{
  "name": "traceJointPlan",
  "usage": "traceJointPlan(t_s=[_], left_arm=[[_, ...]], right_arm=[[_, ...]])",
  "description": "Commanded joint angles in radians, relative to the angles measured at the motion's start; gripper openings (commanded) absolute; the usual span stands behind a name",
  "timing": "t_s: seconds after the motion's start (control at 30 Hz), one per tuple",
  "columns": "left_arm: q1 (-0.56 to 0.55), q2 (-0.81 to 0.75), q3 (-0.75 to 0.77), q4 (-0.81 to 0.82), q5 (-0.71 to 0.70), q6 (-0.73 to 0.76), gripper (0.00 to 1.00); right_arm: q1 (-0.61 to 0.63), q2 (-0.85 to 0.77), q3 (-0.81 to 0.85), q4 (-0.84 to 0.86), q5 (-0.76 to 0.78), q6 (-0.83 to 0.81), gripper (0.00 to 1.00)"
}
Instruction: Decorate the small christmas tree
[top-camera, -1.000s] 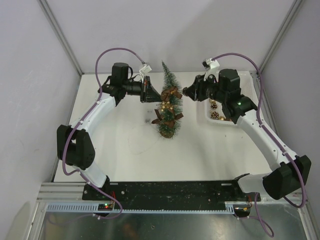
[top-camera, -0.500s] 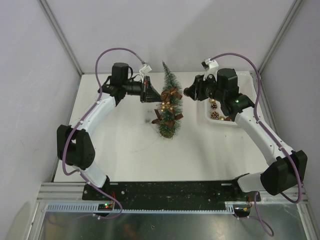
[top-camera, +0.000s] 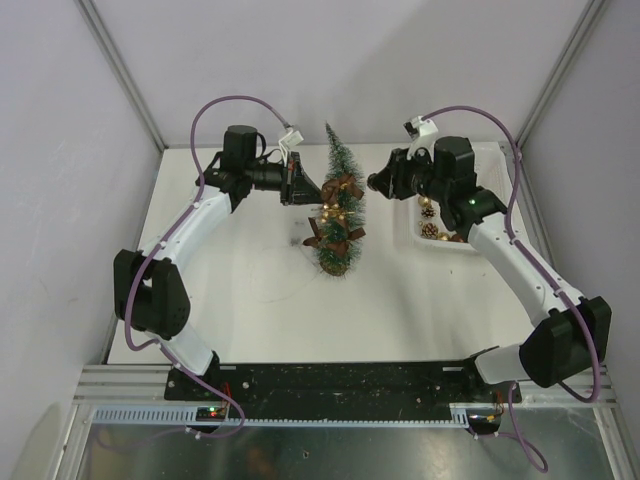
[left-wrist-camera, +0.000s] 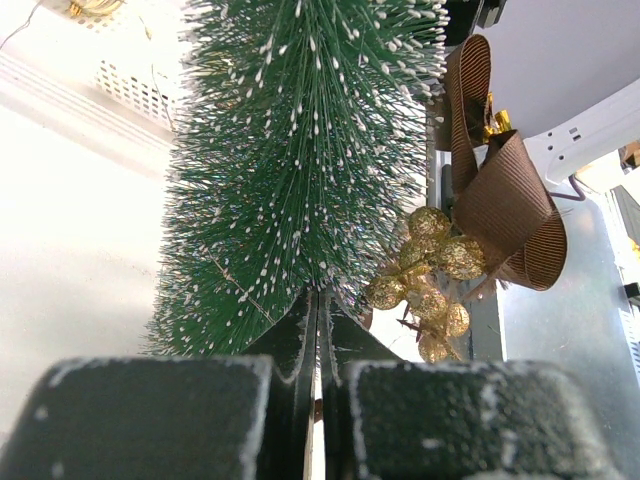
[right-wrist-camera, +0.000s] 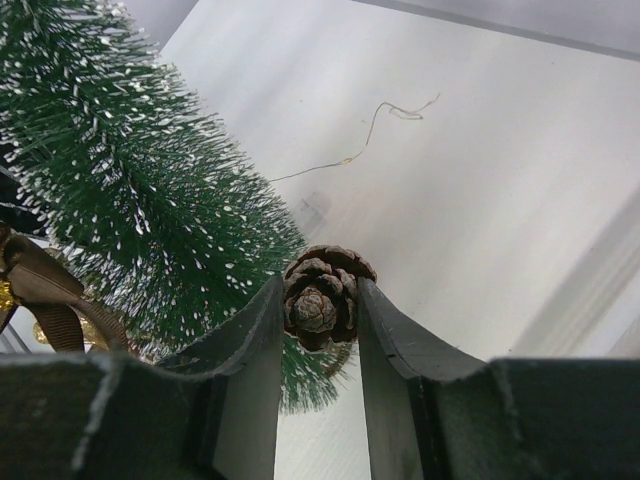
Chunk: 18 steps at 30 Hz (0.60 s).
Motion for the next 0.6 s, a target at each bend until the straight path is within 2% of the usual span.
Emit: traceJointPlan(t_s=[0.0, 0.37, 0.57], left_arm=[[-0.007, -0.039, 0.012, 0.018, 0.036, 0.007, 0.0], [-0.006, -0.039, 0.007, 0.018, 0.037, 0.007, 0.0], [-0.006, -0.041, 0.004, 0.019, 0.035, 0.007, 0.0]], right_arm=[[0.012, 0.006, -0.018, 0.063, -0.008, 0.015, 0.08], [0.011, 0.033, -0.062, 0.098, -0.007, 0.029, 0.08], [0.011, 0.031, -0.078, 0.111, -0.016, 0.04, 0.14]])
